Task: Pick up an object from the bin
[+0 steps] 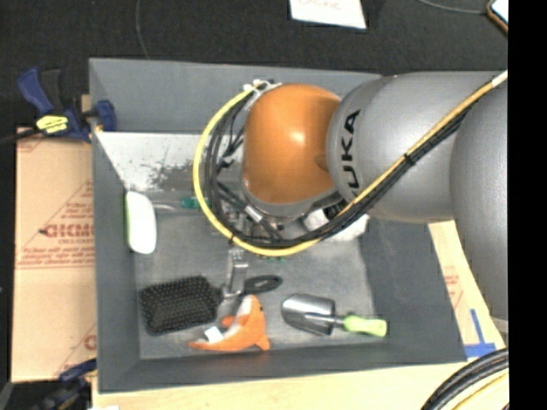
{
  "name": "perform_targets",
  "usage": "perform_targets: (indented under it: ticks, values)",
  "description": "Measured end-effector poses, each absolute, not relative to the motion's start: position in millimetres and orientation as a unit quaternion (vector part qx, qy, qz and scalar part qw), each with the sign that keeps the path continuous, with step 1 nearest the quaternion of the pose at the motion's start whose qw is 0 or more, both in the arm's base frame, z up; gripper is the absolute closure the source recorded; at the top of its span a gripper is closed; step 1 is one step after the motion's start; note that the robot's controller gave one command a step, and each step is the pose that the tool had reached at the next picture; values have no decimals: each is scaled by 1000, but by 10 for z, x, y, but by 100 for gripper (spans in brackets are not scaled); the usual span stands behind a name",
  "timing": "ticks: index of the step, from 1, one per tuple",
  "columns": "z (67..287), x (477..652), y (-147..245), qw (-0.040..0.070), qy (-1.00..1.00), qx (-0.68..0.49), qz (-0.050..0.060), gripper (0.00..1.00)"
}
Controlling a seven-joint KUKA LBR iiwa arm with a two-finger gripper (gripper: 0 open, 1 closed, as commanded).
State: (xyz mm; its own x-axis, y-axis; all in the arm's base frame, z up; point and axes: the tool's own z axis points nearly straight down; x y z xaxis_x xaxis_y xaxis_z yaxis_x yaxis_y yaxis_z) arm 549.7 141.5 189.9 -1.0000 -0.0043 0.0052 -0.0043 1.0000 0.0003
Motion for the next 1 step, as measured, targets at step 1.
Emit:
perform_targets:
  ticks: [1]
  values:
    - [1946, 5515, 1405, -1, -1000, 0, -1, 0]
